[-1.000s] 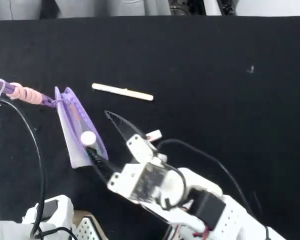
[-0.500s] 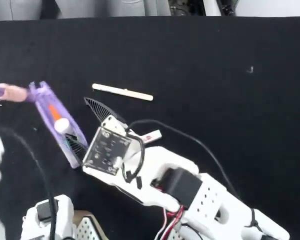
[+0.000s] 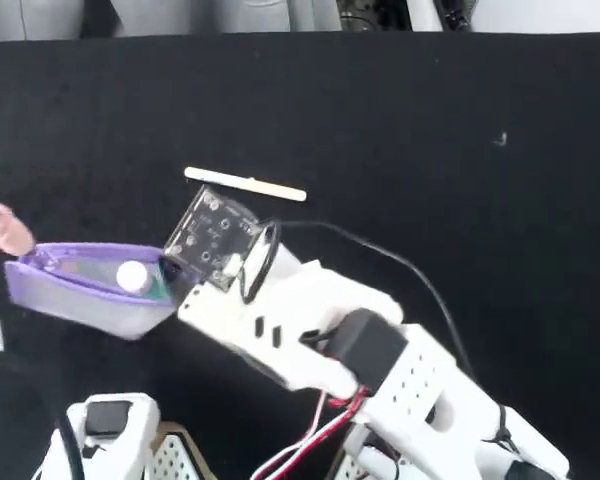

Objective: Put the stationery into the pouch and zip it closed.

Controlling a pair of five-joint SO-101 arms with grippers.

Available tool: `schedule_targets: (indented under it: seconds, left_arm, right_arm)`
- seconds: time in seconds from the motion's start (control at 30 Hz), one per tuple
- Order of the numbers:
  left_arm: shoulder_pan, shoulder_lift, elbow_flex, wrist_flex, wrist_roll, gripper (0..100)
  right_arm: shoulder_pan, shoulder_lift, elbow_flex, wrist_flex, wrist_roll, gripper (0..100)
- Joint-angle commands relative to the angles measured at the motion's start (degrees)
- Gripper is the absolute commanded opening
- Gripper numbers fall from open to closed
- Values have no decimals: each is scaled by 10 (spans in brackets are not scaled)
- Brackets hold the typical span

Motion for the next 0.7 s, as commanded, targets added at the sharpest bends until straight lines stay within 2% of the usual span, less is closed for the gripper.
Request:
schedule_targets:
  seconds: [0.0, 0.1, 0.47, 0.6, 0.67]
  left_arm:
    - [146, 11, 63, -84, -69, 30]
    - [191, 11, 109, -111, -80, 29]
    - [199, 18, 145, -118, -77, 29]
    - [254, 18, 151, -118, -82, 29]
    - [260, 13, 169, -123, -83, 29]
  right_arm:
    - [-55, 38, 1, 28, -4, 293]
    - [-67, 38, -4, 24, -4, 293]
    - [-89, 44, -113, 24, -5, 293]
    - [-105, 44, -113, 28, -6, 293]
    - [-103, 39, -107, 36, -4, 293]
